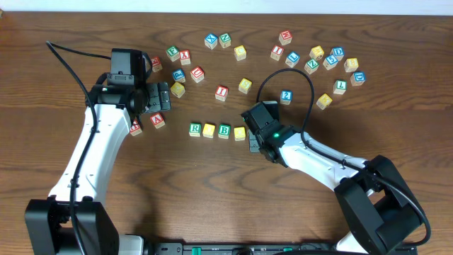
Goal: Spell out ROBOT
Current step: 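Open the right gripper to release the blue T block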
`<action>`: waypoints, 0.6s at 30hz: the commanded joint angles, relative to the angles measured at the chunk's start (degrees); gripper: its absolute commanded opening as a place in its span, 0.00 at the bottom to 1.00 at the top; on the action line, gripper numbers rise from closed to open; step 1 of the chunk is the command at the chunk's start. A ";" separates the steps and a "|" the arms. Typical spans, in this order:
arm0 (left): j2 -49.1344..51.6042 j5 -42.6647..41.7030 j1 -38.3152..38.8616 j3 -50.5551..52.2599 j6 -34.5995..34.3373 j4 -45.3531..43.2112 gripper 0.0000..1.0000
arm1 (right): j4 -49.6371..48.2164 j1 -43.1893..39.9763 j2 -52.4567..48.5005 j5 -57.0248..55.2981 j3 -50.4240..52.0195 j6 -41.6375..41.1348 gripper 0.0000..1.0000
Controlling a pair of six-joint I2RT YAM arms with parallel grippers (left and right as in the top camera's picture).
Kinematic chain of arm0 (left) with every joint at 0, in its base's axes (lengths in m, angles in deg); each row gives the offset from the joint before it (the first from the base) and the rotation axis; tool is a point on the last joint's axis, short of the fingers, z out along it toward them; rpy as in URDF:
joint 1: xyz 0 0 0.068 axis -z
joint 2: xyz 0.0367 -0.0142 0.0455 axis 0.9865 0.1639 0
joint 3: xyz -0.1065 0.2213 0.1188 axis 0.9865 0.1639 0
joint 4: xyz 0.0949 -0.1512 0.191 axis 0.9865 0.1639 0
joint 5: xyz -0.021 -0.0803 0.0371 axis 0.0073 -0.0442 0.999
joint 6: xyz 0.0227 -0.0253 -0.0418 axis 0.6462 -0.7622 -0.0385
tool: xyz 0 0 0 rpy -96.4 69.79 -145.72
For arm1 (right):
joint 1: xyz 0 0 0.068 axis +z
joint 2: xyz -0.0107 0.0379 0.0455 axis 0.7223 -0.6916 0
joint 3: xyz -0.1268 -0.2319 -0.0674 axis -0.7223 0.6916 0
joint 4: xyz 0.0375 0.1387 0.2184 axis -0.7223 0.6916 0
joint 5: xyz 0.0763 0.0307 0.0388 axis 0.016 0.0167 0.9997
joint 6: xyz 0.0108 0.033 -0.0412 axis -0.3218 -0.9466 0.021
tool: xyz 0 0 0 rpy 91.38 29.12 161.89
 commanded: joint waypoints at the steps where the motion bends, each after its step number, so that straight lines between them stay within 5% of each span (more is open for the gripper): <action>1: -0.09 -0.37 -0.22 0.55 0.79 0.22 0.99 | -0.39 0.39 0.04 0.76 -0.31 1.11 0.01; 18: -0.09 -0.37 -0.22 0.55 0.79 0.22 0.99 | -2.34 0.39 0.02 3.82 -0.31 2.80 0.01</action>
